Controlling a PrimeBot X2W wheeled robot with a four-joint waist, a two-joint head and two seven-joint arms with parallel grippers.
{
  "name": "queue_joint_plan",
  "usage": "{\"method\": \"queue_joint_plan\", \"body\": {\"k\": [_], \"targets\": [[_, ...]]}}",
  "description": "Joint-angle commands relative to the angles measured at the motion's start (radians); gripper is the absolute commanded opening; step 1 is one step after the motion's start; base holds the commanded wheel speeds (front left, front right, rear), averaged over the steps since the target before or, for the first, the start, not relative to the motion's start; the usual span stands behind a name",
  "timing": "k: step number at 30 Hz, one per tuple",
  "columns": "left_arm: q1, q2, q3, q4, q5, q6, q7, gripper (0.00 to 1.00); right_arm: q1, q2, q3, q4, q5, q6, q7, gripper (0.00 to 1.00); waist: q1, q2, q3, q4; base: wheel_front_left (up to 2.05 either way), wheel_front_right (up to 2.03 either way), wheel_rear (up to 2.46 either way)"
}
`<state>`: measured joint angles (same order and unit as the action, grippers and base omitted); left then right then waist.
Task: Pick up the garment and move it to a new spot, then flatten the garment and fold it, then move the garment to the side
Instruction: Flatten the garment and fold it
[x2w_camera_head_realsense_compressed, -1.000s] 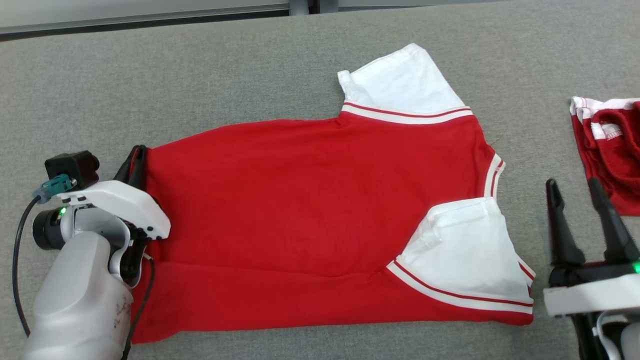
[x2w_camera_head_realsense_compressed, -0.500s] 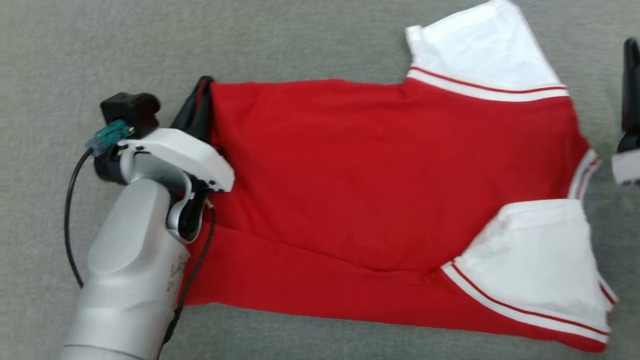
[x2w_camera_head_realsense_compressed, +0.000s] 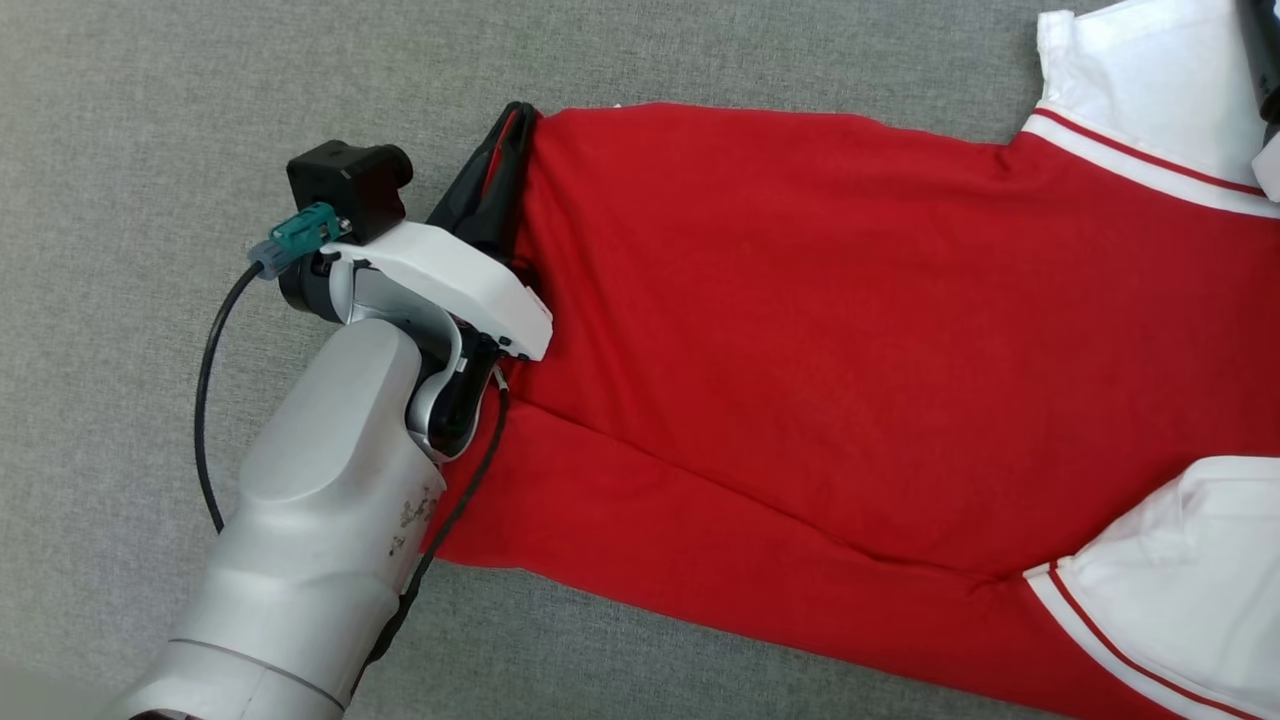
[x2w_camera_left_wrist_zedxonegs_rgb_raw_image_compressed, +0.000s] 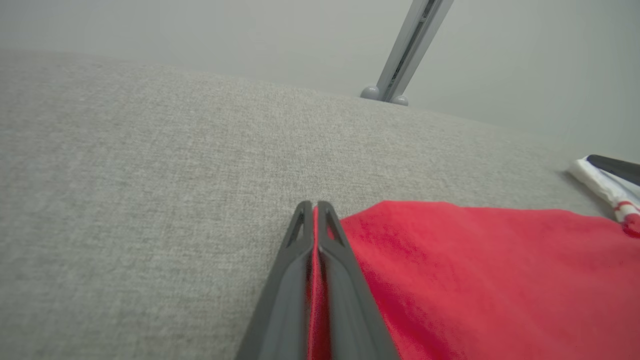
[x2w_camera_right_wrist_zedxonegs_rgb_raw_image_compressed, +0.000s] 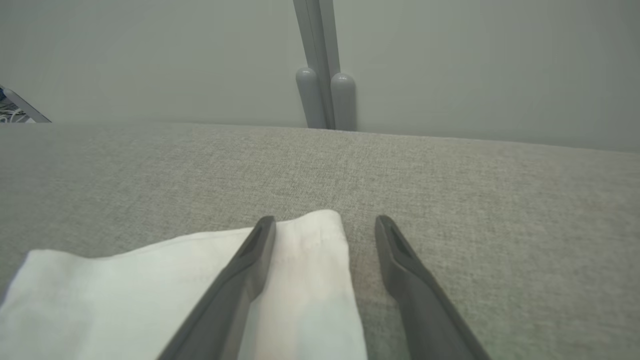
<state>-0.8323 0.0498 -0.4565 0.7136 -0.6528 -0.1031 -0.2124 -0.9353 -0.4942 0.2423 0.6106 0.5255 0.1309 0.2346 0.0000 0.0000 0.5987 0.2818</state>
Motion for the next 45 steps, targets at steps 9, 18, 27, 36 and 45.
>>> {"method": "queue_joint_plan", "body": {"k": [9, 18, 27, 36, 45], "targets": [[-0.025, 0.003, -0.034, 0.061, -0.058, 0.023, -0.031, 0.00, -0.060, -0.031, 0.108, 0.028, 0.064, 0.000, 0.055, 0.00, 0.0000, 0.0000, -0.046, -0.020, 0.00, 0.00, 0.00], [0.015, 0.063, 0.028, 0.090, -0.081, 0.026, -0.047, 0.00, 0.074, -0.050, 0.112, -0.146, 0.130, 0.000, -0.142, 0.00, 0.0000, 0.0000, -0.142, -0.101, 0.00, 0.00, 0.00], [0.132, 0.145, 0.077, 0.038, -0.123, 0.033, -0.045, 0.00, 0.423, -0.013, 0.040, -0.369, 0.148, 0.000, -0.326, 0.00, 0.0000, 0.0000, -0.218, -0.189, 0.00, 0.00, 0.00], [0.344, 0.220, 0.142, -0.164, -0.218, 0.042, -0.002, 0.00, 0.730, 0.084, 0.011, -0.510, 0.167, 0.000, -0.370, 0.00, 0.0000, 0.0000, -0.261, -0.249, 0.00, 0.00, 0.00], [0.581, 0.283, 0.152, -0.386, -0.251, 0.126, 0.077, 0.00, 0.891, 0.122, -0.008, -0.540, 0.180, 0.000, -0.391, 0.00, 0.0000, 0.0000, -0.287, -0.260, 0.00, 0.00, 0.00]]}}
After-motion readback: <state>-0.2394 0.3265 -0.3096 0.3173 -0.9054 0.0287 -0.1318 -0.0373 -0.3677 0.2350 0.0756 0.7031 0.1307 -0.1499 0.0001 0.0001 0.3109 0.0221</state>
